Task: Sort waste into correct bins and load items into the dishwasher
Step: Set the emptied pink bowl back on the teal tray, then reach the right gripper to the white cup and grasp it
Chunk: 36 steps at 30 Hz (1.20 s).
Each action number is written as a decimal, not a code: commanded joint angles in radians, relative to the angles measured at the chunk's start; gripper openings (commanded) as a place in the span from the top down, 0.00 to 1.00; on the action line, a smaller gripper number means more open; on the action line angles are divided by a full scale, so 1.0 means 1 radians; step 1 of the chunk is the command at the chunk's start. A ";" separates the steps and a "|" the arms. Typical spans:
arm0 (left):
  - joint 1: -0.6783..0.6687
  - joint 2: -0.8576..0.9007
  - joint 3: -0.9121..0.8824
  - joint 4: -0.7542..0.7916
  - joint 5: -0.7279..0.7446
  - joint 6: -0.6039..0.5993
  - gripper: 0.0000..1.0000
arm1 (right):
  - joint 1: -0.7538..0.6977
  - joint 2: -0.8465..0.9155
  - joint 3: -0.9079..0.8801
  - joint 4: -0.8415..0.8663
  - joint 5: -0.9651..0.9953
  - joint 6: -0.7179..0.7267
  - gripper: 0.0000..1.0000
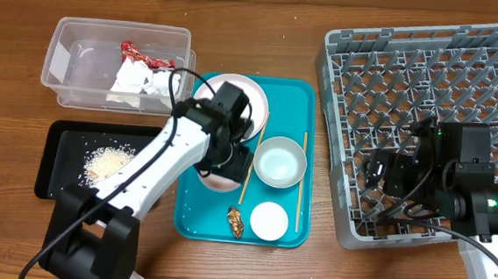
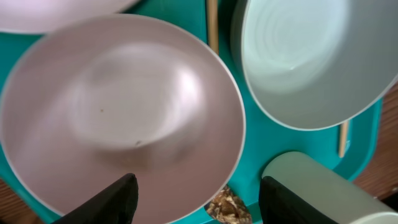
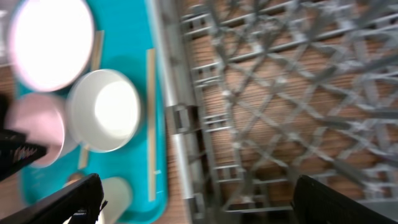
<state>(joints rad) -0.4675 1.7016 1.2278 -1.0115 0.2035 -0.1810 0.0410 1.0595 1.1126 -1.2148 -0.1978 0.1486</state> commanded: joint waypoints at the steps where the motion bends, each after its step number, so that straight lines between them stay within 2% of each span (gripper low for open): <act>1: 0.034 -0.061 0.094 -0.044 -0.052 -0.045 0.36 | 0.004 -0.002 0.026 0.000 -0.181 -0.007 0.00; 7: 0.175 -0.208 0.158 -0.145 -0.087 -0.107 0.34 | 0.043 0.008 0.008 -0.034 -0.261 -0.023 0.02; 16: 0.342 -0.312 0.158 -0.250 -0.089 -0.111 0.30 | 0.294 0.118 0.008 -0.035 -0.240 0.001 0.06; 19: 0.366 -0.312 0.154 -0.272 -0.093 -0.111 0.28 | 0.374 0.189 0.008 -0.027 -0.198 0.058 0.10; 22: 0.370 -0.311 0.154 -0.274 -0.103 -0.111 0.27 | 0.446 0.275 0.008 -0.013 -0.185 0.095 0.25; 28: 0.370 -0.310 0.154 -0.265 -0.104 -0.111 0.24 | 0.525 0.408 0.008 0.011 -0.184 0.118 0.36; 36: 0.370 -0.310 0.154 -0.261 -0.103 -0.111 0.21 | 0.580 0.529 0.006 0.035 -0.155 0.151 0.38</act>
<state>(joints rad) -0.1028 1.3979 1.3678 -1.2766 0.1146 -0.2829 0.6064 1.5635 1.1126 -1.1851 -0.3843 0.2649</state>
